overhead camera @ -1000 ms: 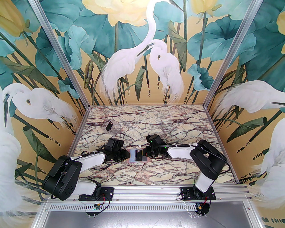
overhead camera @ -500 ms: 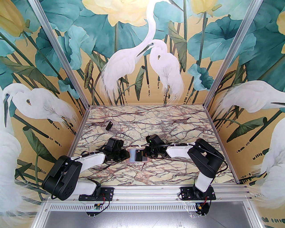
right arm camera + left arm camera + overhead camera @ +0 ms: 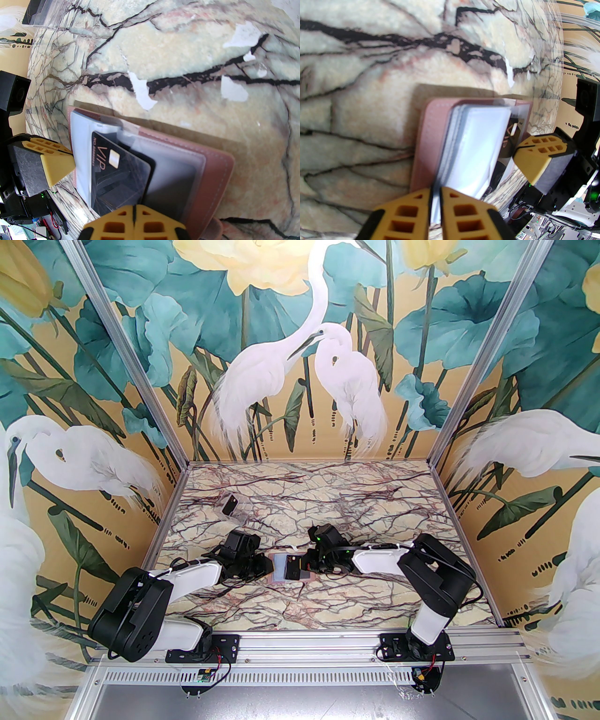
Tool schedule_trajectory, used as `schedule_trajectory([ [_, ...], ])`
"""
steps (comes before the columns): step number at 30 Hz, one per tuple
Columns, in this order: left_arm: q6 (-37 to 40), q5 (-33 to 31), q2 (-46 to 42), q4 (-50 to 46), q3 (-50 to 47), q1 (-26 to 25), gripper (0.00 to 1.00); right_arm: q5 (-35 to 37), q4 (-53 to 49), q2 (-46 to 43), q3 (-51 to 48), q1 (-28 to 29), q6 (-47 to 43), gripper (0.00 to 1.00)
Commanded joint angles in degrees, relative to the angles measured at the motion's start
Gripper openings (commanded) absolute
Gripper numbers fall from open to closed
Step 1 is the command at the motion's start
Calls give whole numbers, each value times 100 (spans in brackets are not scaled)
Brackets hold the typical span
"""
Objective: Put the credit cards into the card holder
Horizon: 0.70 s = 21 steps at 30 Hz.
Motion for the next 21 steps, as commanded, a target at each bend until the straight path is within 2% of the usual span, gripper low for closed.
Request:
schedule_trajectory([
  [1,-10,-321,118,-203,-104,-39,17,85,152,-159,-125,5,-50,0],
  [15,-10,-303,128,-194,-98,-35,17,225,114,-308,-263,-57,47,0],
  [21,-11,-285,136,-194,-97,-40,17,185,-35,-79,-102,-65,61,0],
])
